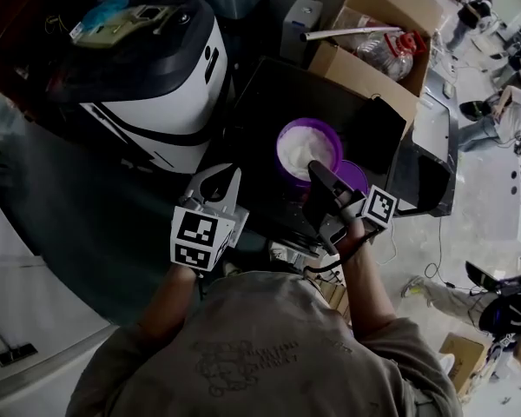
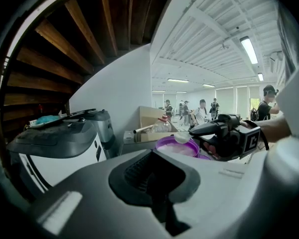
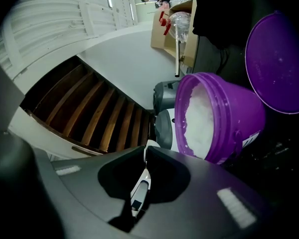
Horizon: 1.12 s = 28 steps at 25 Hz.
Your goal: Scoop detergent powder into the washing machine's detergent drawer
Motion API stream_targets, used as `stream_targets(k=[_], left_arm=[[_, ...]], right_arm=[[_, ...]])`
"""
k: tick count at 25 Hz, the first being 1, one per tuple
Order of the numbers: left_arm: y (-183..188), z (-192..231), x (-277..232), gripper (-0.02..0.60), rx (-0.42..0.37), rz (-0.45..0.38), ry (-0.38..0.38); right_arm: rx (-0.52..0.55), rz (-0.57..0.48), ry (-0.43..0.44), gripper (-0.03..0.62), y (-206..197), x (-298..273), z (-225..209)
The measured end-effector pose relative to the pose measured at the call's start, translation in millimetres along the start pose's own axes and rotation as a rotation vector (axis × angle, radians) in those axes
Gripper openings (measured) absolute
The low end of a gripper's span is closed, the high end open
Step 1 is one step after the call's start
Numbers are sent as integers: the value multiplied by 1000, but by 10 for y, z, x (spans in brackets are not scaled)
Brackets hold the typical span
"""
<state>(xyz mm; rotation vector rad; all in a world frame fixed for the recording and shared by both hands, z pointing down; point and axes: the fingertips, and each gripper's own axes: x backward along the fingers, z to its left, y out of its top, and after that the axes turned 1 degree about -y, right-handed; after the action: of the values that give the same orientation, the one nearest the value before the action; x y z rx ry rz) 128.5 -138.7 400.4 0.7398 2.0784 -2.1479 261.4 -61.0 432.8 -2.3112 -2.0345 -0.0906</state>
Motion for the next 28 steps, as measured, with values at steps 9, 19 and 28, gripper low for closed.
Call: stream_targets(k=[9,19,28], left_arm=[[-329,382,429,0,50,38,128],[-668,677,951,0,115,72,257],[-990,873,1350,0,160,94,346]], right_arm=[[44,182,37,35,-561,-333,78],[73,384,6,35,-1286,-700,-165],[118,522,-43,37,-1809,-914,-483]])
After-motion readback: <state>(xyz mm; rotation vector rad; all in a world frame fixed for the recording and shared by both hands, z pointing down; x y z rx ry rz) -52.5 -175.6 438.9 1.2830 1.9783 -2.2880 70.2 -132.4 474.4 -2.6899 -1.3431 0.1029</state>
